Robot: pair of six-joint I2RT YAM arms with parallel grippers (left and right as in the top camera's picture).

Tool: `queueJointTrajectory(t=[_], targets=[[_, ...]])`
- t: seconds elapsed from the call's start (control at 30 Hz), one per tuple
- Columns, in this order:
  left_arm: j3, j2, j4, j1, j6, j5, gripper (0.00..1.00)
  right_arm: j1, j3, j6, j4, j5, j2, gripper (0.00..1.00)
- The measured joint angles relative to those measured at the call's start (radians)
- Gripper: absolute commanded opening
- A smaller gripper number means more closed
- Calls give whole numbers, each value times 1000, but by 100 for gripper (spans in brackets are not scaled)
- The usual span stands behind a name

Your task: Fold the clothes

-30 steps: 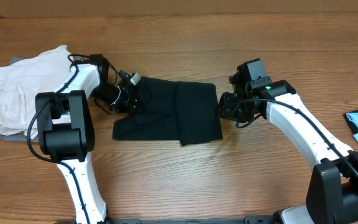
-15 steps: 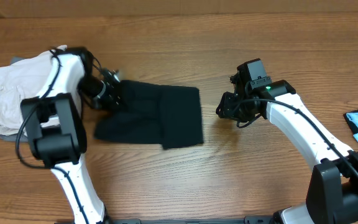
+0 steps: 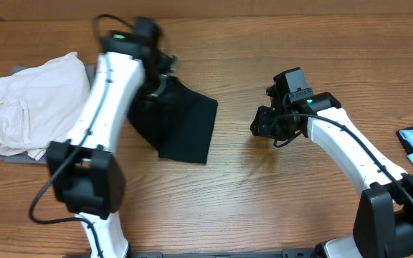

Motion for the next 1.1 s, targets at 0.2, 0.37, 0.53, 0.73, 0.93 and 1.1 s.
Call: queueJointTrajectory(t=[0.2,0.37,0.53,0.73,0.93,1.1], targets=[[0,73,36,-154,-122,-135,34,0,0,0,-7,0,0,36],[0,153,44,-215,-212,-160,38,0,0,0,-12,0,0,37],[0,203,82,-252,-270,-103,51,0,0,1,-14,0,0,40],[-1,205,85,-273,-311,7,50,0,0,0,-15,6,0,41],[41,205,-1,-274,-310,109,50,0,0,-1,-13,8,0,45],[173,205,-58,-274,-306,141,57,0,0,0,-12,9,0,49]])
